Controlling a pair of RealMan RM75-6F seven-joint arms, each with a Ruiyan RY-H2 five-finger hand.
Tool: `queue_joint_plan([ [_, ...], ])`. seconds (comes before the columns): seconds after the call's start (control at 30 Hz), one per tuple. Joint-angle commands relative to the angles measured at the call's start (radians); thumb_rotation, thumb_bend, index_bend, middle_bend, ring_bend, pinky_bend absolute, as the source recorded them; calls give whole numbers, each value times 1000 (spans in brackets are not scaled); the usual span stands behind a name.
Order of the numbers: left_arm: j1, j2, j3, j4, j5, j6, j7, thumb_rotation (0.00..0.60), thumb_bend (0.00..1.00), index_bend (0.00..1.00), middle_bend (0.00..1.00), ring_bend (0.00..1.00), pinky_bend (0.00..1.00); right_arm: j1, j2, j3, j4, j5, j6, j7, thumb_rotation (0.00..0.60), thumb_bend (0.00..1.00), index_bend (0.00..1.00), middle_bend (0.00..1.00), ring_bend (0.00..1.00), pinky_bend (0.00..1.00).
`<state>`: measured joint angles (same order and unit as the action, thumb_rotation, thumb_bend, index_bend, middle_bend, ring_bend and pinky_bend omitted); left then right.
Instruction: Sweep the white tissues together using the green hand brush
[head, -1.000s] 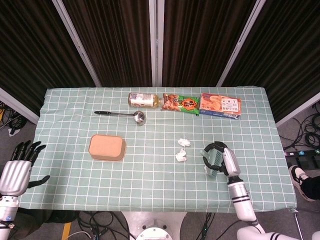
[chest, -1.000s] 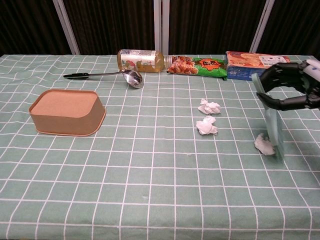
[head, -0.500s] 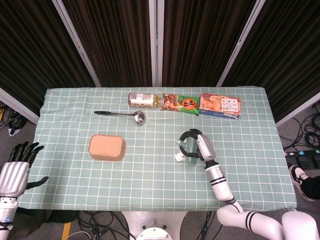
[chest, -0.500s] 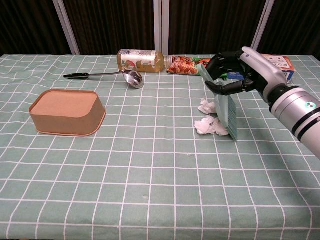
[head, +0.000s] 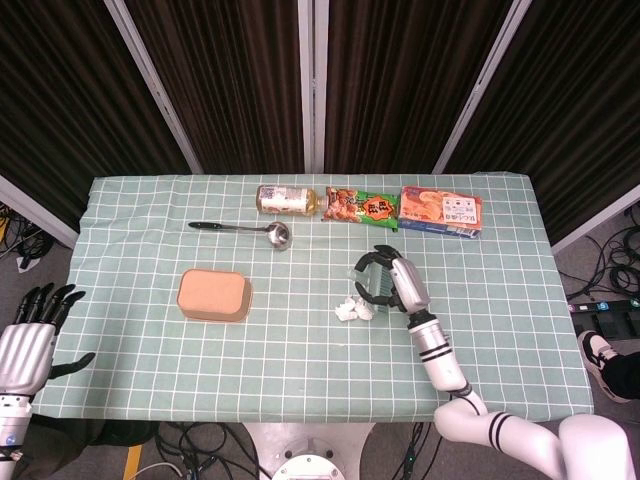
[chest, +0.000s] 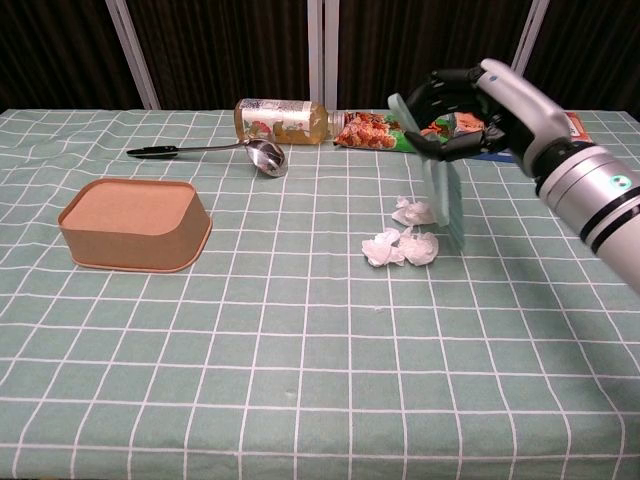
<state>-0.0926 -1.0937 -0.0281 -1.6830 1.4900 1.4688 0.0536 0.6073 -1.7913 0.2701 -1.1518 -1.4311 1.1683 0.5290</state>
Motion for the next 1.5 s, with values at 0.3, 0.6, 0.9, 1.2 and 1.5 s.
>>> queue_joint_plan([
  [0.3,-6,-9,2,-5,11,-6,12,600,100,150,95,0,15,-45,393,-109,-108,23,-174,-311,600,428,768,614,319,191],
  [0.6,-6,-6,5,-13,18,-4,22,600,100,150,95,0,15,-24,311,-193,84,-16,-272,-228,600,428,654,537,257,177],
  [0.9,-2,-7,6,-15,12,-3,24,600,100,150,95,0,15,7,301,-232,121,-37,-352,-181,600,390,339,321,98,34],
  [1.2,-17,-15,1,-4,26,-10,34,600,100,150,95,0,15,-76,470,-222,-98,-24,-193,-238,600,329,0,36,0,0],
  [1.5,-25,-55,-12,27,21,-3,71,600,100,150,95,0,15,-335,689,-229,-343,-41,239,-328,600,330,0,99,0,0],
])
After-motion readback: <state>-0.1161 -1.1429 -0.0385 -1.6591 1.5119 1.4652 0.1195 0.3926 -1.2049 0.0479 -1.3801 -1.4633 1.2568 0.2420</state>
